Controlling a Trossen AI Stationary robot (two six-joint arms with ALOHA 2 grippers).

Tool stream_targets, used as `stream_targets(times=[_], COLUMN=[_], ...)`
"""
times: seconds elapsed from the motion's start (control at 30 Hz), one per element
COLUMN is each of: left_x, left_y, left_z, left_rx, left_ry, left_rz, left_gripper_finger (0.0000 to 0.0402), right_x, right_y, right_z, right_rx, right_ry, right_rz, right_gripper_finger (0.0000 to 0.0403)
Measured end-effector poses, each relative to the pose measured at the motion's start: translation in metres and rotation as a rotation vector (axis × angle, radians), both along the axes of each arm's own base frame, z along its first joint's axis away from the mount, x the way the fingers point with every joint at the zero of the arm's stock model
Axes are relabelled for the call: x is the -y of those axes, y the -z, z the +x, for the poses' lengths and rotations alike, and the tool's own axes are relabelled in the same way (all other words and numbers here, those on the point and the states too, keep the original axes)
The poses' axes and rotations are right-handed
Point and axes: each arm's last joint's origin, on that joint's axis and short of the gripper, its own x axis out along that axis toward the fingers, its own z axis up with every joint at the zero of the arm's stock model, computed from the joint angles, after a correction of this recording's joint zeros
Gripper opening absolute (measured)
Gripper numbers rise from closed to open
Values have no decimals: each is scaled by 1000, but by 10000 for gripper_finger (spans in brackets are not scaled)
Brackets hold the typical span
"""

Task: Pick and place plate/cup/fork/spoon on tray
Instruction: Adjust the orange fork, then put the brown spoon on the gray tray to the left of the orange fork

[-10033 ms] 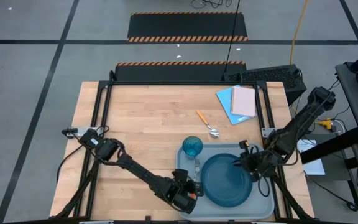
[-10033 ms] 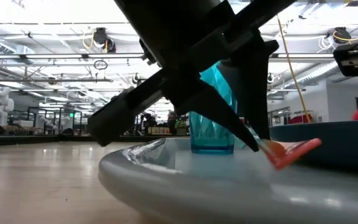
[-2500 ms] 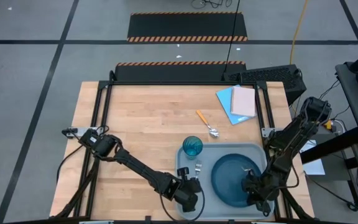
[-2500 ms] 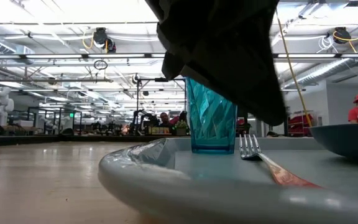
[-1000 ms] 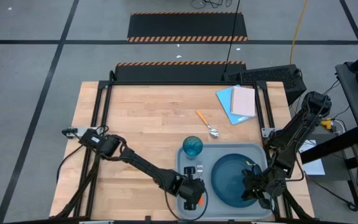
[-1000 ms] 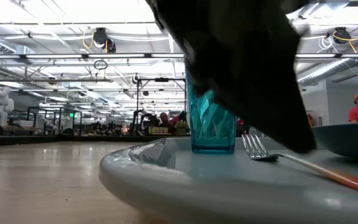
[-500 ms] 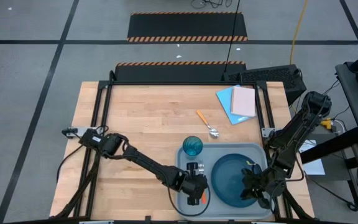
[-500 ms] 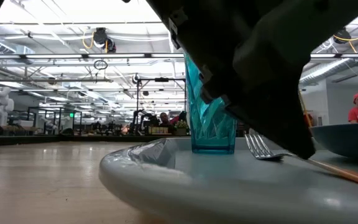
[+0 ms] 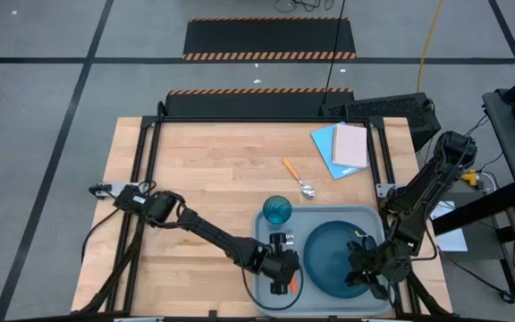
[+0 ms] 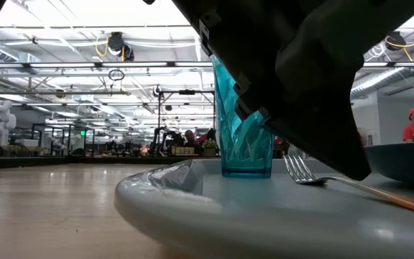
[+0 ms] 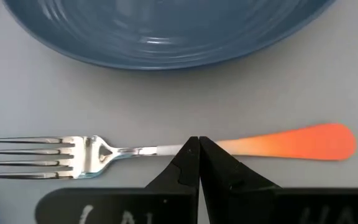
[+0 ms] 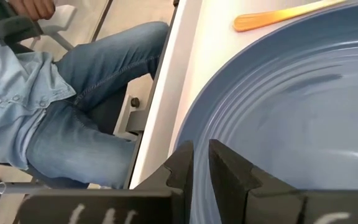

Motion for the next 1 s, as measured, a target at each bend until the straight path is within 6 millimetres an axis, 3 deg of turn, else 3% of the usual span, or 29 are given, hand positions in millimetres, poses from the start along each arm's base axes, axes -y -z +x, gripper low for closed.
stream_targets(times=[0.5,0.7,0.8,1.0], left_x=[-10,-2,2,0], left_y=[9,5,-8,-69], left_z=[10,4,-2,-9], left_rx=[22,4,8,148], left_ry=[7,44,62,88], left_rz=[-8,10,13,54], left_gripper_finger=[5,5,5,5], right_x=[3,4,8,33], right_y=[0,0,0,-7], right_z=[5,6,12,37], right_rx=[18,41,66,157], right_ry=[5,35,60,220], right_rz=[-20,-31,-59,-136], right_gripper_finger=[43,43,43,43])
